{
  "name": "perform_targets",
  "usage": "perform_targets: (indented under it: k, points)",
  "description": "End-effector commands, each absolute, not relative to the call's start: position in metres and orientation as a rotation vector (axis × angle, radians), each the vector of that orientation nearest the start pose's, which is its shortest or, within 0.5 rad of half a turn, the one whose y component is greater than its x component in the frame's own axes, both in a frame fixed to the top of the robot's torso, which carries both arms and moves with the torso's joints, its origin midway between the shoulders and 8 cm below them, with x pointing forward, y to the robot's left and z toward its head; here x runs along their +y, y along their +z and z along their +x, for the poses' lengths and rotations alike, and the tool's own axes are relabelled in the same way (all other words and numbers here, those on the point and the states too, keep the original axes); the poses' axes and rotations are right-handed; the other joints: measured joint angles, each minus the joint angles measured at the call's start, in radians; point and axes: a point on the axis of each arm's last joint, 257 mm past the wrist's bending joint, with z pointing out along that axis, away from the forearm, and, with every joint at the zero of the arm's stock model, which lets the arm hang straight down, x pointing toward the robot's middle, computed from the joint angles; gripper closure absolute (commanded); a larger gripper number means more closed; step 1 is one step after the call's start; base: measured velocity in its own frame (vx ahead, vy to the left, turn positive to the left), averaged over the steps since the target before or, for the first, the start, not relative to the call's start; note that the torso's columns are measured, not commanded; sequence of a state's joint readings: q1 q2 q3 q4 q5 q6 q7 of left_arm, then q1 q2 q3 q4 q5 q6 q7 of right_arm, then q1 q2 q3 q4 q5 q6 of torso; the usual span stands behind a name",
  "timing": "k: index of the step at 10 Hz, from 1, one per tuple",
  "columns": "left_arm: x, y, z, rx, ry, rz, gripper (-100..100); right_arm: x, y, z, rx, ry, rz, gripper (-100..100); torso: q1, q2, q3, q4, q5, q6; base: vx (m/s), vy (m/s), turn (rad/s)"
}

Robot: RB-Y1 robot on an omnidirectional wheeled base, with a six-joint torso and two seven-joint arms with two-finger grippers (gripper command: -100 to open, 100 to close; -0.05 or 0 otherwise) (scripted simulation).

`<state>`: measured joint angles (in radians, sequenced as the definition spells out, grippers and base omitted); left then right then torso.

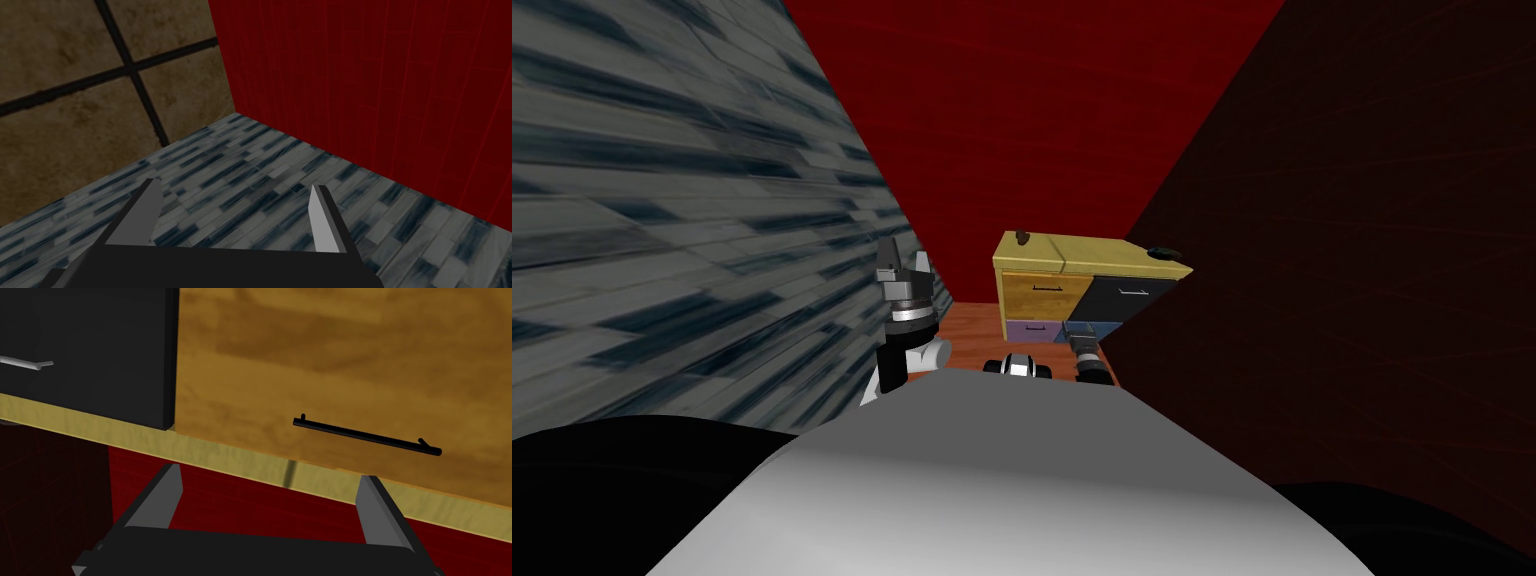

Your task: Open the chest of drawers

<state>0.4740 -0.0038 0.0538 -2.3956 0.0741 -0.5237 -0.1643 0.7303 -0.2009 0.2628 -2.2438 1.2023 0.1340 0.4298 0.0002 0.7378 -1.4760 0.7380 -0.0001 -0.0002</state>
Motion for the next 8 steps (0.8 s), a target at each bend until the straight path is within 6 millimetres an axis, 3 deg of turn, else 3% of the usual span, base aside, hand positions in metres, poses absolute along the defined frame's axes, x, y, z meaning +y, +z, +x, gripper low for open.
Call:
perform_targets:
  k: [1,8]
  points:
    - [0.294,0.087,0.309,0.486,-1.184,-0.513,0,-0.241,-0.218,0.348,1.670,-0.196,-0.131,-100,0.000,0.000,0.000,0.000,0.000,0.000,0.014,0.012,-0.002]
    - [0.294,0.087,0.309,0.486,-1.184,-0.513,0,-0.257,-0.237,0.338,1.703,-0.426,-0.243,-100,-0.001,0.001,0.000,0.000,0.000,0.000,0.025,0.020,0.056]
